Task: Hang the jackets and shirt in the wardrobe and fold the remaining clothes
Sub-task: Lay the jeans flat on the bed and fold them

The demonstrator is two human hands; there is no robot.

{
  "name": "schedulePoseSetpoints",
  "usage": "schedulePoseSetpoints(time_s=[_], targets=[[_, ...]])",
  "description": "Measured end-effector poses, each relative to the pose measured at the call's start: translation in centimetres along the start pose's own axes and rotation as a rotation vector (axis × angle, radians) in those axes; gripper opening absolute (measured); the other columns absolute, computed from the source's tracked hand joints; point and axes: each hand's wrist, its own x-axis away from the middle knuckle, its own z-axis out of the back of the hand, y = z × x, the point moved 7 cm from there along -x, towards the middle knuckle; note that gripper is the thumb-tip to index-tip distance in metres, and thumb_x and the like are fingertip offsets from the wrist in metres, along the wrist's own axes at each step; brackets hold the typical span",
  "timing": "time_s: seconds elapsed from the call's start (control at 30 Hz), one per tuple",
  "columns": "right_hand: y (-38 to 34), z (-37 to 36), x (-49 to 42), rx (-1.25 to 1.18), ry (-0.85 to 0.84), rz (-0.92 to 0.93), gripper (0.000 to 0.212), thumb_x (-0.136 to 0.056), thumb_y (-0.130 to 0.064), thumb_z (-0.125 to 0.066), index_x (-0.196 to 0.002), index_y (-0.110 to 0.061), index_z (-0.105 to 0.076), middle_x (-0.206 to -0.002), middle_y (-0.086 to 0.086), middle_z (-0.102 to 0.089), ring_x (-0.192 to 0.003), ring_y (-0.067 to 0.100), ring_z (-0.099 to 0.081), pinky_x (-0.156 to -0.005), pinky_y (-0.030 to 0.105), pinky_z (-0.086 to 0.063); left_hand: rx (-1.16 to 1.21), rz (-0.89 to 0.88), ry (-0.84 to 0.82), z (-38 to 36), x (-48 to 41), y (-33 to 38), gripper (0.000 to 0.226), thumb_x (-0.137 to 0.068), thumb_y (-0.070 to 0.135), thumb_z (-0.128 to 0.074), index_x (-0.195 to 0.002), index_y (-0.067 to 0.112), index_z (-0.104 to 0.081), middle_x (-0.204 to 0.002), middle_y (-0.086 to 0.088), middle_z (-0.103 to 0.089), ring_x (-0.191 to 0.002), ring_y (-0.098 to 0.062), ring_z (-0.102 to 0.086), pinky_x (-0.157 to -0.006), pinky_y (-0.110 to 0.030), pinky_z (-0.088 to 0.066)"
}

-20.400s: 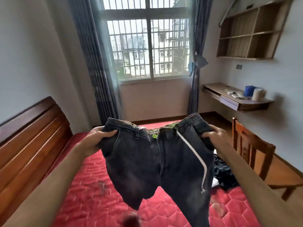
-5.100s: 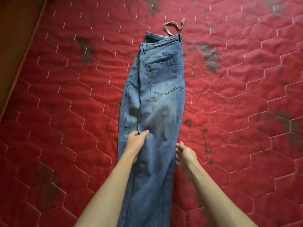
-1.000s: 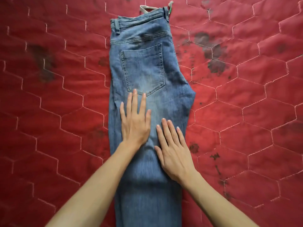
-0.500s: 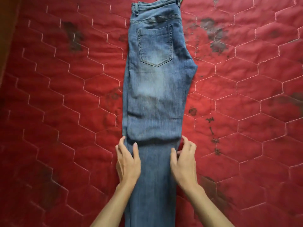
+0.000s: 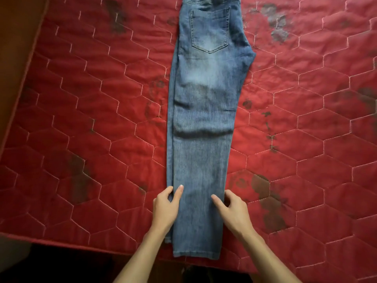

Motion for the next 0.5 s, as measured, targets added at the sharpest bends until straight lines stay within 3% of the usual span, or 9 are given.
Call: schedulePoseSetpoints(time_s=[0.07, 0.13, 0.2, 0.27, 0.37, 0.43, 0.5], targets=[[0.6, -1.1, 0.7, -0.059, -0.096, -0.032, 0.017, -0.094, -0.034, -0.062, -0.109, -0.029, -0.069, -0.105, -0.018, -0.070, -0.099, 0.004, -0.065, -0.087, 0.030, -0.054, 0.088, 0.039, -0.099, 0.1, 0.4, -1.0, 0.060, -0.089, 0.060, -0.060, -0.071, 0.002, -0.059, -0.059, -0.013, -0.055, -0.054, -0.012, -0.047, -0.052, -0.031, -0.039], [1.3, -2.2, 1.7, -0.131, -0.170, -0.079, 0.018, -0.095, -0.027, -0.062, -0.111, -0.028, -0.070, -0.107, -0.017, -0.071, -0.100, 0.005, -0.066, -0.089, 0.031, -0.055, 0.177, 0.106, -0.176, 0.4, 1.2, -1.6, 0.059, -0.085, 0.061, -0.060, -0.071, 0.004, -0.065, -0.060, -0.011, -0.056, -0.057, -0.011, -0.050, -0.054, -0.021, -0.040], [1.6, -3.0, 3.1, -0.280, -0.192, -0.110, 0.012, -0.096, -0.021, -0.063, -0.101, -0.024, -0.073, -0.102, -0.010, -0.075, -0.098, 0.010, -0.069, -0.082, 0.030, -0.056, 0.299, 0.200, -0.214, 0.9, 2.4, -2.8, 0.053, -0.084, 0.063, -0.062, -0.077, 0.012, -0.072, -0.075, 0.000, -0.068, -0.072, -0.010, -0.063, -0.073, -0.020, -0.048], [1.8, -3.4, 4.6, -0.439, -0.180, -0.157, 0.011, -0.096, -0.016, -0.063, -0.097, -0.019, -0.074, -0.098, -0.004, -0.077, -0.094, 0.014, -0.071, -0.072, 0.022, -0.054, 0.389, 0.269, -0.247, 1.1, 3.8, -3.5, 0.052, -0.086, 0.061, -0.063, -0.090, 0.012, -0.078, -0.091, 0.000, -0.077, -0.089, -0.011, -0.070, -0.086, -0.027, -0.052], [2.4, -4.4, 6.7, -0.548, -0.236, -0.247, 0.013, -0.093, -0.011, -0.067, -0.104, -0.012, -0.073, -0.104, 0.004, -0.076, -0.090, 0.014, -0.073, -0.069, 0.019, -0.055, 0.318, 0.266, -0.327, 1.0, 5.7, -4.3, 0.066, -0.075, 0.073, -0.066, -0.084, 0.008, -0.074, -0.082, 0.001, -0.073, -0.078, -0.014, -0.067, -0.071, -0.030, -0.051], [3.4, -5.3, 7.6, -0.461, -0.298, -0.263, 0.018, -0.088, -0.004, -0.070, -0.103, -0.014, -0.070, -0.107, 0.007, -0.074, -0.088, 0.014, -0.072, -0.073, 0.020, -0.056, 0.209, 0.246, -0.414, 0.4, 7.4, -5.3, 0.054, -0.075, 0.065, -0.071, -0.081, 0.011, -0.070, -0.073, 0.010, -0.071, -0.069, -0.009, -0.067, -0.060, -0.026, -0.050], [4.6, -6.1, 8.3, -0.344, -0.326, -0.258, 0.024, -0.086, 0.001, -0.069, -0.104, -0.015, -0.065, -0.108, 0.004, -0.071, -0.089, 0.010, -0.068, -0.077, 0.018, -0.055, 0.135, 0.231, -0.481, -0.5, 8.9, -7.5, 0.044, -0.077, 0.055, -0.075, -0.091, 0.014, -0.076, -0.086, 0.008, -0.077, -0.084, -0.011, -0.074, -0.073, -0.031, -0.060]])
